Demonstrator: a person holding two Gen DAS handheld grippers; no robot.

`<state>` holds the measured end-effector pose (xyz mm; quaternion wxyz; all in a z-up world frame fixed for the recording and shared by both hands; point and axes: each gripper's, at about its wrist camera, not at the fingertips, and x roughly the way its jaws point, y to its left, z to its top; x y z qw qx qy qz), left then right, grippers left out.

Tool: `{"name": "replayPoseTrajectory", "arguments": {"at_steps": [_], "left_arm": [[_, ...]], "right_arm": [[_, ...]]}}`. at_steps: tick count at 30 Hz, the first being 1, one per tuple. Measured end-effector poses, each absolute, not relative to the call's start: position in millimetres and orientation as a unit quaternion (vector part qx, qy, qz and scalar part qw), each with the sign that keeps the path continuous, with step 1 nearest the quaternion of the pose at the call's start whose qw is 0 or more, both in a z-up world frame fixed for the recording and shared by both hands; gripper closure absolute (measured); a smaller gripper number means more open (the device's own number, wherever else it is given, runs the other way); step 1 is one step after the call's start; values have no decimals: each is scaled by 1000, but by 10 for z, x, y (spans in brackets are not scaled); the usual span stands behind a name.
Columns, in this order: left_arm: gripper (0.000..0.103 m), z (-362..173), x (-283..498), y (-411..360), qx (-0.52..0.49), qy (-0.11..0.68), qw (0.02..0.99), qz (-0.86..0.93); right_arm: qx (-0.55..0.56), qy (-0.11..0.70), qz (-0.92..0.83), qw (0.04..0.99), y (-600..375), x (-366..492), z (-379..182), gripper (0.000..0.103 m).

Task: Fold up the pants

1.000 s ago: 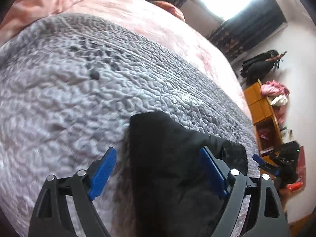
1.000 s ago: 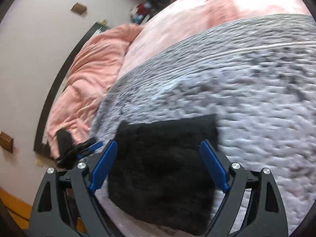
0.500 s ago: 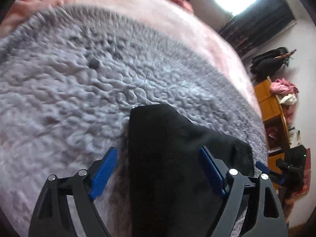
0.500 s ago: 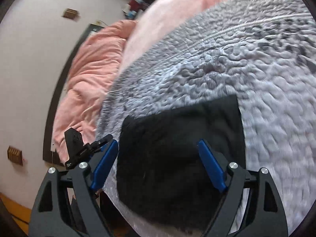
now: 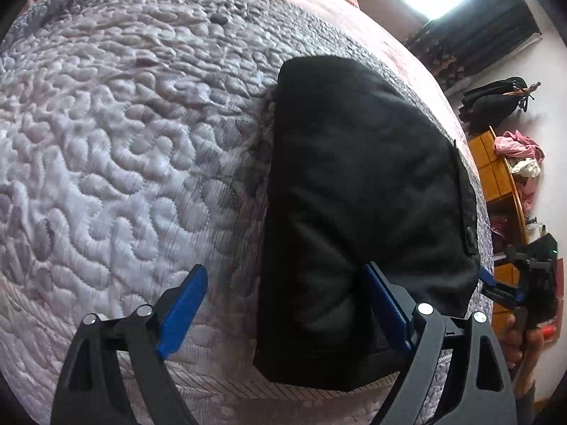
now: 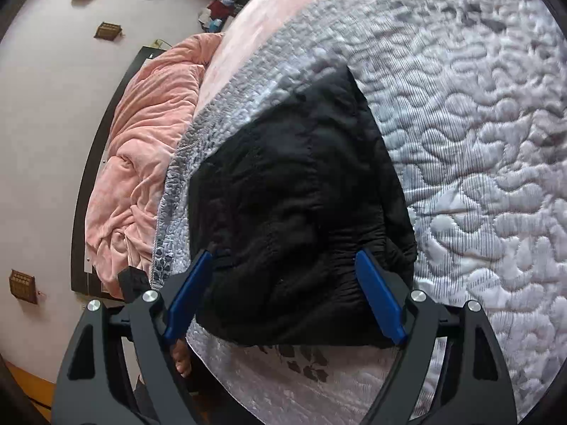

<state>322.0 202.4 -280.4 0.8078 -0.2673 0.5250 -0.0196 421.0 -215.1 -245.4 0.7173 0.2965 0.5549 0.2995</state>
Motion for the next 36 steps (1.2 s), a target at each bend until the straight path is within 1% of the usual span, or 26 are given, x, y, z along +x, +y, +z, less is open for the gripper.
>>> {"name": "replayPoseTrajectory", "arguments": {"at_steps": [1, 4, 6, 8, 10, 12, 14, 16, 18, 20, 23, 26, 28, 32, 36], "left_arm": [[16, -2762, 3182, 2028, -267, 520, 811, -20], [15, -2588, 2994, 2029, -260, 497, 828, -15], [8, -2501, 2864, 2034, -264, 484, 835, -9], [7, -2461, 2735, 2022, -269, 485, 832, -3], [7, -2422, 2611, 1984, -268, 496, 826, -8], [7, -2255, 2433, 1908, -252, 488, 836, -6], [7, -1982, 2178, 1794, -223, 470, 854, -5], [4, -1703, 1932, 1663, -192, 447, 874, 4], [4, -1449, 1665, 1512, -161, 433, 887, 9], [4, -1204, 1388, 1317, -105, 423, 900, 31], [4, -956, 1031, 1102, -55, 401, 913, 52], [4, -756, 634, 990, -67, 387, 918, 52], [4, -638, 394, 924, -69, 380, 920, 61], [4, -394, 9, 757, -52, 367, 925, 81], [4, -140, -292, 565, -39, 348, 933, 80]], "right_arm": [[298, 550, 304, 719, -2149, 4162, -2410, 19], [274, 548, 306, 729, -2064, 4007, -2337, 14], [241, 566, 295, 731, -1963, 3971, -2417, 13], [232, 576, 279, 733, -1935, 3957, -2452, 13], [243, 571, 263, 739, -1971, 3898, -2349, 13], [243, 547, 265, 756, -1997, 3752, -2117, 13], [218, 507, 265, 790, -2020, 3422, -1708, 12], [180, 483, 253, 819, -2012, 3067, -1371, 11], [144, 458, 246, 842, -1994, 2657, -1082, 7], [109, 437, 229, 863, -1992, 2170, -847, 5], [78, 426, 205, 878, -2008, 1653, -707, 3], [43, 446, 150, 881, -2035, 1221, -718, 3], [41, 453, 121, 882, -2072, 1034, -700, 3], [38, 416, 94, 904, -2117, 553, -402, 3], [26, 369, 103, 924, -2052, 115, -33, 3]]}}
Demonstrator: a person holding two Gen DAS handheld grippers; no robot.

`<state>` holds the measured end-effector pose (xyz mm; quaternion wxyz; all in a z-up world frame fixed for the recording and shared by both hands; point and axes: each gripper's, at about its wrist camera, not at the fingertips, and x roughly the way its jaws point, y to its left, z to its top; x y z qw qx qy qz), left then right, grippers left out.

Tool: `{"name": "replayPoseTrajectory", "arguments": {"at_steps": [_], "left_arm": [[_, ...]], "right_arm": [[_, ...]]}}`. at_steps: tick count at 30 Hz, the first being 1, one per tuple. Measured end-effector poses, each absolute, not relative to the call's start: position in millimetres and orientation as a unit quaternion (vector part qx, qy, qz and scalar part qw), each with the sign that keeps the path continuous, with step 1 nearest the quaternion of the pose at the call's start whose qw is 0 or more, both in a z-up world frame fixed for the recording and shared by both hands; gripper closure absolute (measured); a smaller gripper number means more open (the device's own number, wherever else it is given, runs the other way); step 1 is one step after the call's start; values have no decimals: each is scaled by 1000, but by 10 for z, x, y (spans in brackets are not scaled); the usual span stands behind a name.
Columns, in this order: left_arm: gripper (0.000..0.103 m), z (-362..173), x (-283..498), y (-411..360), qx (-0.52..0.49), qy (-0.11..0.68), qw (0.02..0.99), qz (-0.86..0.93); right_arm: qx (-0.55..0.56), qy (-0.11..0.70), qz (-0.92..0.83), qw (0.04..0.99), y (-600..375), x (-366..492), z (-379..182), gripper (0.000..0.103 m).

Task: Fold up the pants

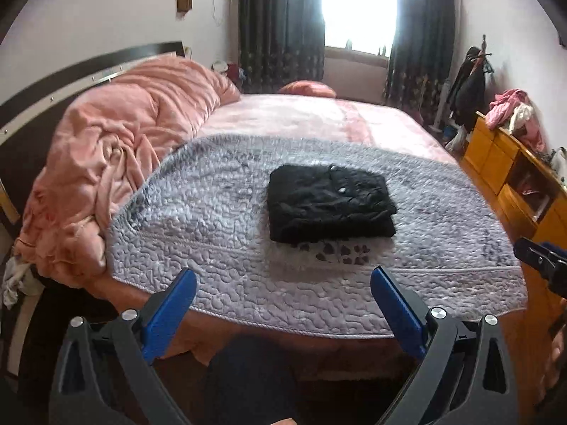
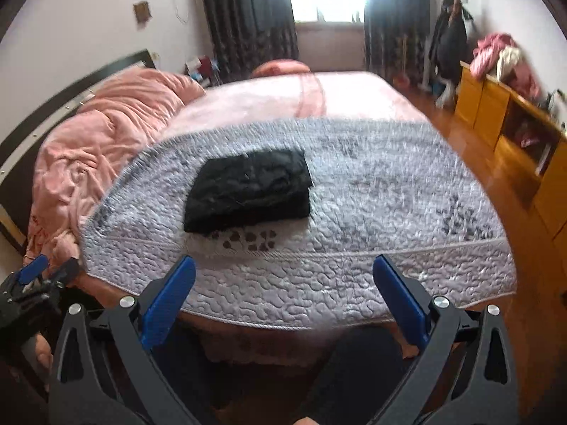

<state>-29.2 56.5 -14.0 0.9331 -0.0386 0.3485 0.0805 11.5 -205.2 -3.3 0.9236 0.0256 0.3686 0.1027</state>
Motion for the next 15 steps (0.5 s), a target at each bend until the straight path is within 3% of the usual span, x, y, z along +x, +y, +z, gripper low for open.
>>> {"name": "replayPoseTrajectory", "arguments": {"at_steps": [7, 15], "left_arm": [[4, 225, -680, 367, -23, 322, 938, 127], [4, 284, -871, 407, -71, 311, 945, 78]], "right_arm": [[10, 308, 112, 945, -1970, -364, 381, 3], [-4, 303, 120, 945, -1868, -509, 456, 3]]}}
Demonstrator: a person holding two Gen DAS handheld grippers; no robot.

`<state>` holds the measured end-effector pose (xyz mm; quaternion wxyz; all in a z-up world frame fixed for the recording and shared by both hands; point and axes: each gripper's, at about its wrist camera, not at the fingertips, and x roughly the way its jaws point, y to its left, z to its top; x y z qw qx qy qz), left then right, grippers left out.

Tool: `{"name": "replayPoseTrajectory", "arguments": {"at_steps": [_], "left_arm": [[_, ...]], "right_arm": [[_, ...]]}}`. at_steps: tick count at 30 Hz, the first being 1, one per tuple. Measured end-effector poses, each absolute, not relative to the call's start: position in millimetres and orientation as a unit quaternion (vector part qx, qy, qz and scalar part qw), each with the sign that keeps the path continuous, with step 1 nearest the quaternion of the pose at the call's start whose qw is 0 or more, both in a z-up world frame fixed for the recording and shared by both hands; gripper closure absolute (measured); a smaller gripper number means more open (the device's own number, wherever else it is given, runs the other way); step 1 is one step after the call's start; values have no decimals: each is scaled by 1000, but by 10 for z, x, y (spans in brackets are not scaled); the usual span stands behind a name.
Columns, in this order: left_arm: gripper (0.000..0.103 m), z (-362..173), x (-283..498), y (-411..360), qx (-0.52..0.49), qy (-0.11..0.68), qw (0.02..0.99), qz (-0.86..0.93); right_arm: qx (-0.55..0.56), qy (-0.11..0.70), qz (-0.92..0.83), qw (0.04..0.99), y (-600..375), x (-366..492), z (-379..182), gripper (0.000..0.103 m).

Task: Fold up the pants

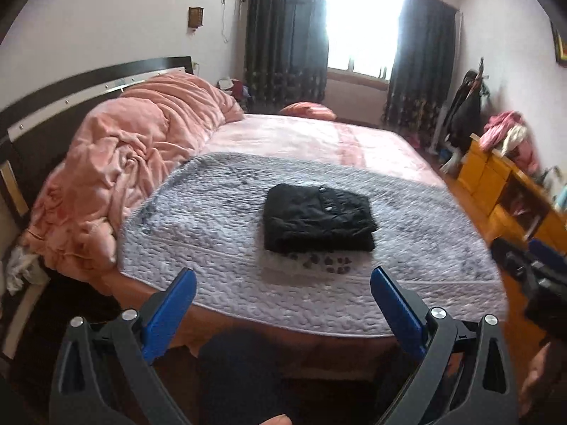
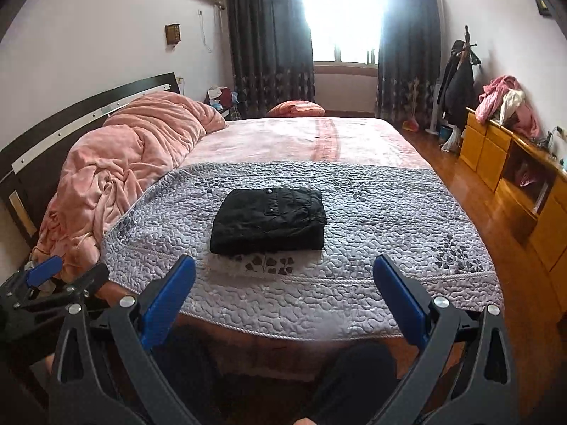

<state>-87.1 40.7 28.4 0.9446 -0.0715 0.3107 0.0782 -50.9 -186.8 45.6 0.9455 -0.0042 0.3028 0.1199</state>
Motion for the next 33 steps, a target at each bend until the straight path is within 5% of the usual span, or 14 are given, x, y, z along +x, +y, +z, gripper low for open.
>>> {"name": "replayPoseTrajectory", "arguments": {"at_steps": [33], "left_arm": [[4, 220, -689, 324, -40, 297, 949, 99]], "right_arm": [[3, 329, 134, 935, -1727, -283, 286, 3]]}}
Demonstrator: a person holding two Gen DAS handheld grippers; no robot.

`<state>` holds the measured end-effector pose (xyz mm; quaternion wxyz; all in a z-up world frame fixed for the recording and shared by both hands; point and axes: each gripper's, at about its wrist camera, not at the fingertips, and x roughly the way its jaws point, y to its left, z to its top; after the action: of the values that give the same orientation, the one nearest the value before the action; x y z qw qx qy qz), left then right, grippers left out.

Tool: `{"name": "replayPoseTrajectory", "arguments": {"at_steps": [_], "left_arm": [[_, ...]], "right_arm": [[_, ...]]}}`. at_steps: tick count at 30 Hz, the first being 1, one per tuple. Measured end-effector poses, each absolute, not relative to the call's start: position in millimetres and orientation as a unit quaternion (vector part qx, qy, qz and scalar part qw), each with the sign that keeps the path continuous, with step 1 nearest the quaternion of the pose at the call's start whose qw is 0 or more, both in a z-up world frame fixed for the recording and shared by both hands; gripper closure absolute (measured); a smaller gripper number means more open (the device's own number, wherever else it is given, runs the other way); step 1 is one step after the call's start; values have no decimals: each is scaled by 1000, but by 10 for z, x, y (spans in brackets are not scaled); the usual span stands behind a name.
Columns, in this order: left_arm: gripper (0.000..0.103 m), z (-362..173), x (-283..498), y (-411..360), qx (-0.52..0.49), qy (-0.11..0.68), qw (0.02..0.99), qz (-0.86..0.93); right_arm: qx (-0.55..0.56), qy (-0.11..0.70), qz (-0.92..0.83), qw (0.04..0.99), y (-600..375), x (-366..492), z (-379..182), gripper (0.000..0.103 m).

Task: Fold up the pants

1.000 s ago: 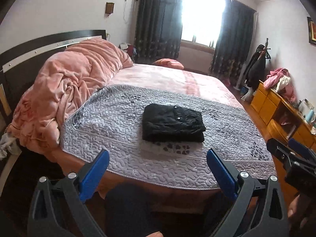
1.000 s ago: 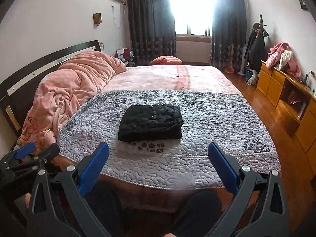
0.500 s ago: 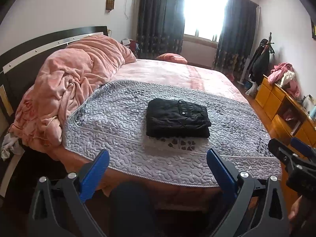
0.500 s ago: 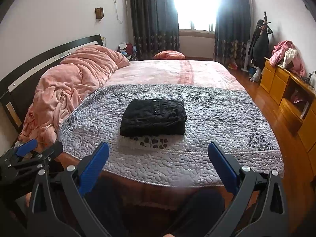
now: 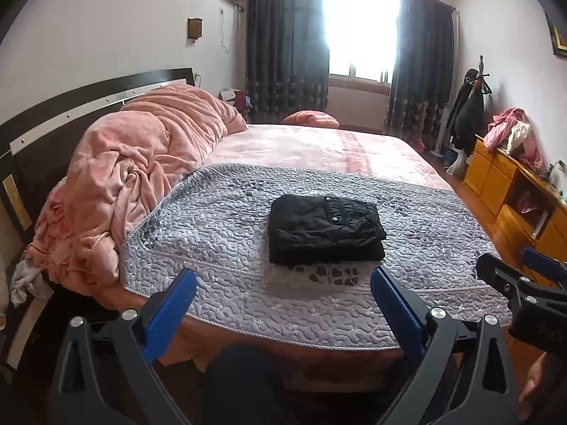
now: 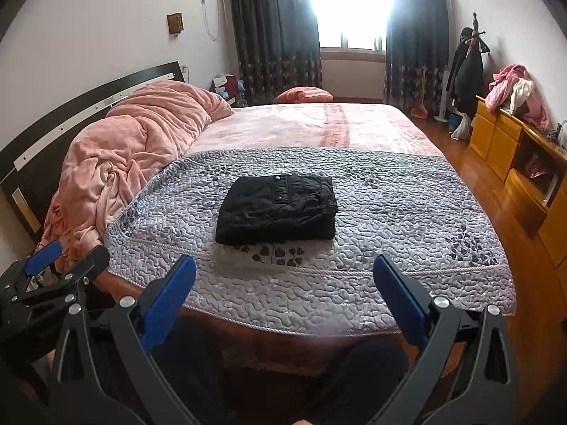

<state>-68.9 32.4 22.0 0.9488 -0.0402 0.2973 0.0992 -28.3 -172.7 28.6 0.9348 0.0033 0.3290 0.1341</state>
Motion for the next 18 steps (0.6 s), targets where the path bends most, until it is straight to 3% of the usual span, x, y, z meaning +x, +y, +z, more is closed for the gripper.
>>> {"name": "replayPoseTrajectory", "arguments": {"at_steps": [18], "left_arm": [[4, 256, -660, 315, -36, 292, 950, 101]], "right_arm": [[0, 327, 136, 935, -1691, -234, 297, 3]]}}
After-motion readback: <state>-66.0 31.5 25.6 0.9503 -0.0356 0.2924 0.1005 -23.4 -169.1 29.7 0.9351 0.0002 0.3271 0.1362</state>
